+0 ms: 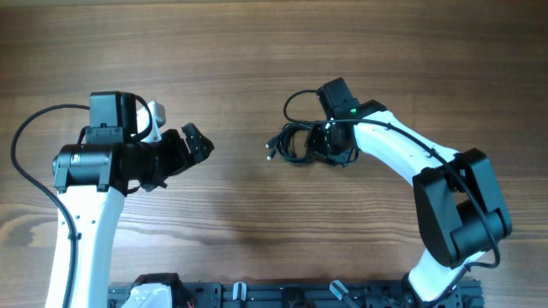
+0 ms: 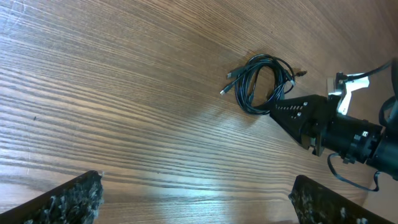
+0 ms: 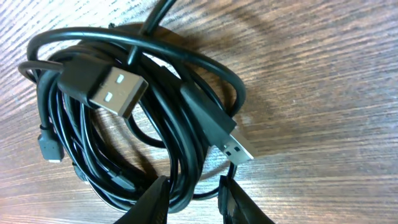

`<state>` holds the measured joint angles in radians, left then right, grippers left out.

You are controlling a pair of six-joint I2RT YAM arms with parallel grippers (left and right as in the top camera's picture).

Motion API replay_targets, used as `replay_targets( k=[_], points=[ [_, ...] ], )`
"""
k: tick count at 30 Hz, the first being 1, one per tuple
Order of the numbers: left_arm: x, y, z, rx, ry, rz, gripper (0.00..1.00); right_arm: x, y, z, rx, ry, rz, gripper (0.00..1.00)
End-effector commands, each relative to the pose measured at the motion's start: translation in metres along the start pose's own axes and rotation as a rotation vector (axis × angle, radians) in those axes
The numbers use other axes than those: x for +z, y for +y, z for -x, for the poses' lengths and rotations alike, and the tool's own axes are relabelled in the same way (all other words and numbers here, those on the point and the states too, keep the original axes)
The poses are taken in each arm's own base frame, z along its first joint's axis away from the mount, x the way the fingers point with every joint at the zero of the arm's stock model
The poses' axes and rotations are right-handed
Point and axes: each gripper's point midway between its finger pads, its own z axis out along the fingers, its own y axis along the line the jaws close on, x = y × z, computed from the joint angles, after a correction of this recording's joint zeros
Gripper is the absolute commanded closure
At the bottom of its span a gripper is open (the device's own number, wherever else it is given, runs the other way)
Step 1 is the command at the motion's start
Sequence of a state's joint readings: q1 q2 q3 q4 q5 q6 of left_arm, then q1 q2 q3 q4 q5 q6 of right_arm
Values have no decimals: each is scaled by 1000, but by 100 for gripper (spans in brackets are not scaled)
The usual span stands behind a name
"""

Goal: Untangle cables

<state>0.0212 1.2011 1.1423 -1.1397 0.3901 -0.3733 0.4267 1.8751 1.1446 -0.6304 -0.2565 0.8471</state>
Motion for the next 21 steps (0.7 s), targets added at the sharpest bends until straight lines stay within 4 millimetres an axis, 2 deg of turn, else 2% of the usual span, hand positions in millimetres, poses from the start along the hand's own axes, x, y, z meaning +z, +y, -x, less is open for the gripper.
replay_targets(
  k=[1,3,5,6,8,10,11,12,13,14,15,16,17,19,21],
  points=[
    [-2,-5,3,-2,-4,-13,0,11,-13,-4,-6,7,-42,81],
    [-2,-5,3,-2,-4,-13,0,11,-9,-7,-40,27,-17,96],
    [-2,-5,2,-2,-2,-13,0,8,3,-10,-90,58,36,96],
    [-2,-5,2,-3,0,-12,0,0,19,-13,-136,84,99,96],
    [-2,-4,0,-6,7,-9,0,-26,53,-20,-233,117,245,96],
    [-2,-4,-2,-8,17,-13,0,-78,107,-48,-438,209,564,96],
    [-1,-10,-5,-2,29,-37,0,-94,119,-56,-471,235,648,96],
    [-1,-16,-7,6,40,-63,0,-110,128,-61,-500,238,714,96],
    [0,-22,-8,18,49,-86,2,-117,131,-63,-507,234,733,96],
    [2,-26,-10,30,58,-101,9,-127,134,-67,-523,237,762,96],
    [5,-30,-12,31,70,-101,21,-139,140,-76,-555,259,816,96],
    [8,-32,-13,29,81,-101,24,-150,147,-85,-590,276,867,96],
    [13,-35,-14,21,95,-99,26,-160,154,-93,-620,288,912,96],
    [22,-36,-16,29,125,-91,27,-173,167,-98,-632,278,954,96],
    [31,-36,-19,26,160,-77,27,-195,178,-103,-660,273,1030,96]
  ],
)
